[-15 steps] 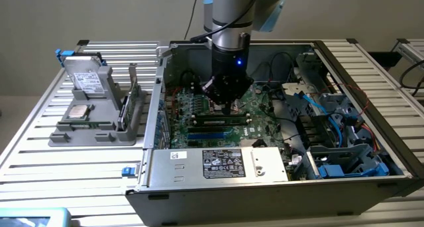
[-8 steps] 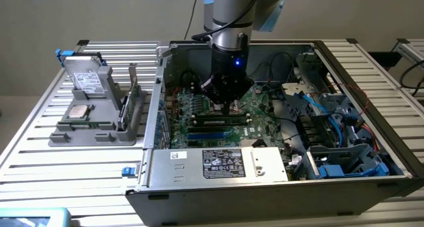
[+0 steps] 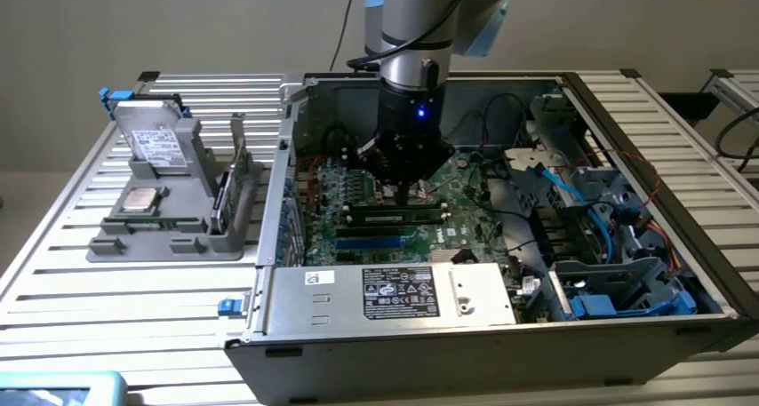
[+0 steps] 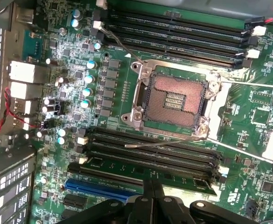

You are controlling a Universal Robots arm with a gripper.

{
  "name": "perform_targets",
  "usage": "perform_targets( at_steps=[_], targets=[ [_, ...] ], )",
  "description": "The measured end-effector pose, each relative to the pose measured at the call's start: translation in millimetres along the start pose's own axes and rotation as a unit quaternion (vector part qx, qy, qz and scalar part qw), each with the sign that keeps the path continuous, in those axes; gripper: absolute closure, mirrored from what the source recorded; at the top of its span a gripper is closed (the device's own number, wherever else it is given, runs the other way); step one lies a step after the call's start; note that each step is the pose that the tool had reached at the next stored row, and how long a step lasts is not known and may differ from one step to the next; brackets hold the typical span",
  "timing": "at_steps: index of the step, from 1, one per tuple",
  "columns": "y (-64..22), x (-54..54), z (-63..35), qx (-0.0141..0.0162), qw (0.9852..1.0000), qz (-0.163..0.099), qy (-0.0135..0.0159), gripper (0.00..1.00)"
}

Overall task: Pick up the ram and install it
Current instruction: 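Press down the ram until it locks into place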

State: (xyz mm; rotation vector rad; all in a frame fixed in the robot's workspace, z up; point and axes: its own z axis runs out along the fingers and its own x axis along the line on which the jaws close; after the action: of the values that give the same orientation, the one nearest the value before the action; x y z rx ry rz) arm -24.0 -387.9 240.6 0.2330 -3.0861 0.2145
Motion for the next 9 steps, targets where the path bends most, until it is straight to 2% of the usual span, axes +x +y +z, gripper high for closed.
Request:
perform_targets(
  at_steps=[3,4,6,9],
  targets=[
    [0.0,0.0,0.1,-0.0006,0.9999,0.015,0.0009,0.89],
    [0.0,-0.1,0.1,-0.0007,0.9998,0.019,0.0004,0.89],
    [0.0,-0.1,0.0,-0.0001,0.9998,0.022,-0.0041,0.89],
    [0.0,0.0,0.0,-0.0001,0.9997,0.023,-0.0041,0.89]
  ],
)
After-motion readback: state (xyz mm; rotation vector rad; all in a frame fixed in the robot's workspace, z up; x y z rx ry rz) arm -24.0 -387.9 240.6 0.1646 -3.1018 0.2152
